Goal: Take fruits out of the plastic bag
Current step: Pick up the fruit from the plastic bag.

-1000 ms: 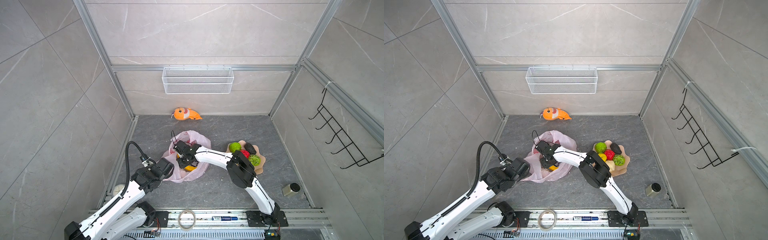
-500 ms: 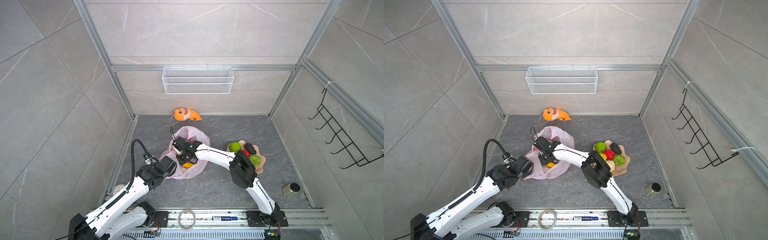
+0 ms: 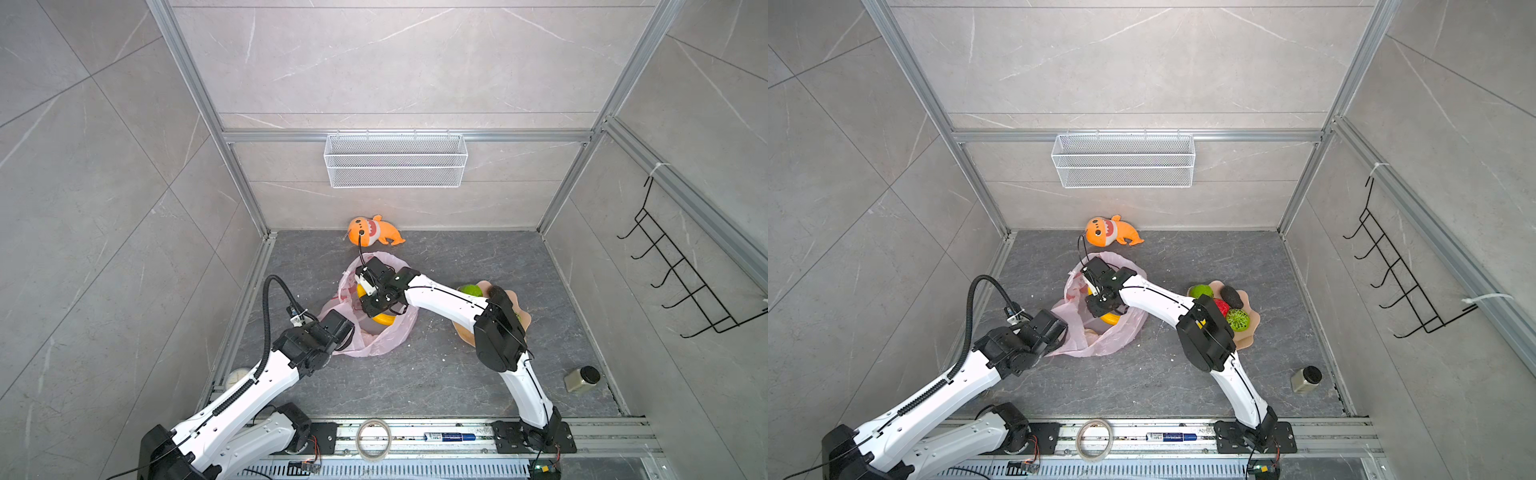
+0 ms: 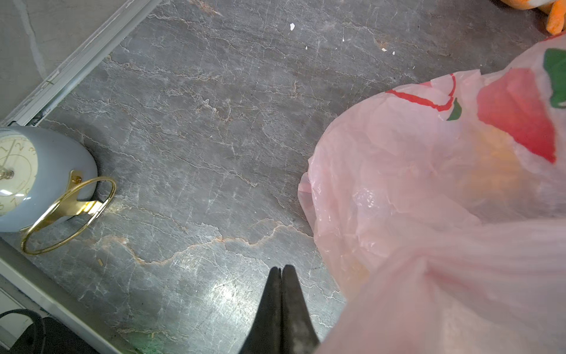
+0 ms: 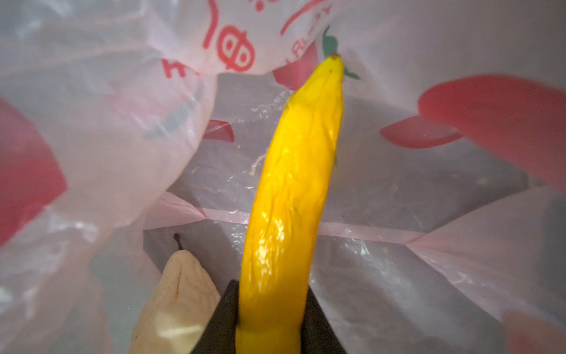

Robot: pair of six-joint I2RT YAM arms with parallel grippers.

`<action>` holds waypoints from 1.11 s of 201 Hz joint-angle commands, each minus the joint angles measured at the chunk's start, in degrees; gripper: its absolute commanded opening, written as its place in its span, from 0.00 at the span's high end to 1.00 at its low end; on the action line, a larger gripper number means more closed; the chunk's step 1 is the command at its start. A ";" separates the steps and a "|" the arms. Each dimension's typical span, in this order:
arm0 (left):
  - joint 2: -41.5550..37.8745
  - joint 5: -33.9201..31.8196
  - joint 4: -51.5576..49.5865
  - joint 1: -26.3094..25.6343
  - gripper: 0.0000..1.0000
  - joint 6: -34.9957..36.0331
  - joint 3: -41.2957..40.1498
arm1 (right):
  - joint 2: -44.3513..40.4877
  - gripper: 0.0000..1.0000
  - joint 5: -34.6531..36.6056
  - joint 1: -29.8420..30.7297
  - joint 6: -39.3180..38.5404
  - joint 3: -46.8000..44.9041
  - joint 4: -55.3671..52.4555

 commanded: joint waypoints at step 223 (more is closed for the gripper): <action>1.49 1.23 7.14 0.23 1.00 1.97 0.74 | -13.33 0.75 -22.17 -2.21 6.04 3.97 5.58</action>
